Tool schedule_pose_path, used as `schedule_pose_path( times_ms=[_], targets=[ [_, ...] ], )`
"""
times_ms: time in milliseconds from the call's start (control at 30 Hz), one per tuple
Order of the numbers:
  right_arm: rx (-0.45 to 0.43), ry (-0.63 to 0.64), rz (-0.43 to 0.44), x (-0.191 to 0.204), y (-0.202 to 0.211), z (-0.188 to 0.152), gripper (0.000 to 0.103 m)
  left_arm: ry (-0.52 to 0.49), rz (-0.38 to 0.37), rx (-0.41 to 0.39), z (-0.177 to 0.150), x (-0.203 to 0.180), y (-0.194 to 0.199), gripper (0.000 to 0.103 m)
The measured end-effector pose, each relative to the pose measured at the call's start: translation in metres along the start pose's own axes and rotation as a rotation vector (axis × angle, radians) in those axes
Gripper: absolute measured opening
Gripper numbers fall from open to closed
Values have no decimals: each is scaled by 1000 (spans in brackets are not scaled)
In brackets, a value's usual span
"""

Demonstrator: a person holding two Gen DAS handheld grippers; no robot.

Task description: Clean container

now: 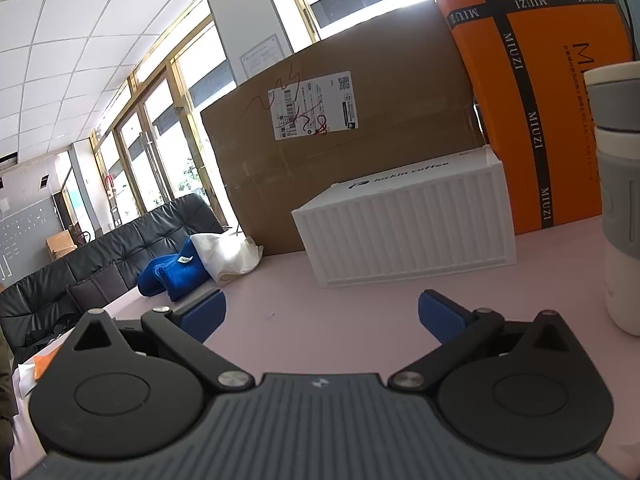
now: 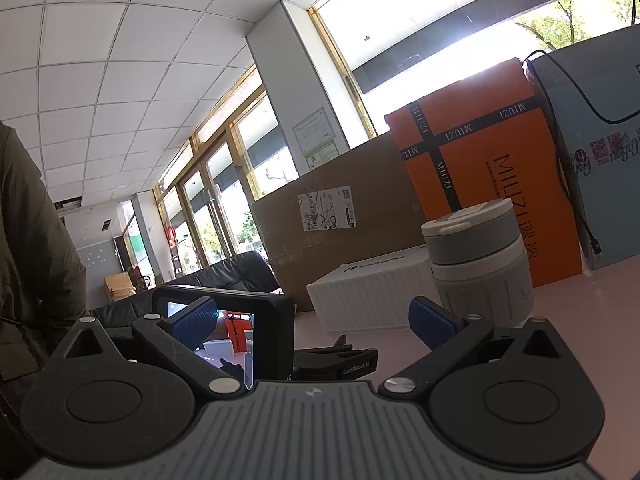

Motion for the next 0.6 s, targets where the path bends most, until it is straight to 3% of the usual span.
schedule_pose_path(
  times_ms=[467,600],
  targets=[
    [2,11,-3,2,-2,-2,103,0,-2,2,1,-1,-1,103],
    [-25,26,-58,-10,6,5,103,0,-4,4,1,-1,-2,103]
  ],
)
Point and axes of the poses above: each gripper's, at about its wrist camera, not at the fingertips, and y roughly against the way its jaws point, x to its left, z to its top, the point moved 7 cm from there along -y, roughly the way its jaws point, and after that the axes turned 1 degree about -y, right-handed, at the moved point
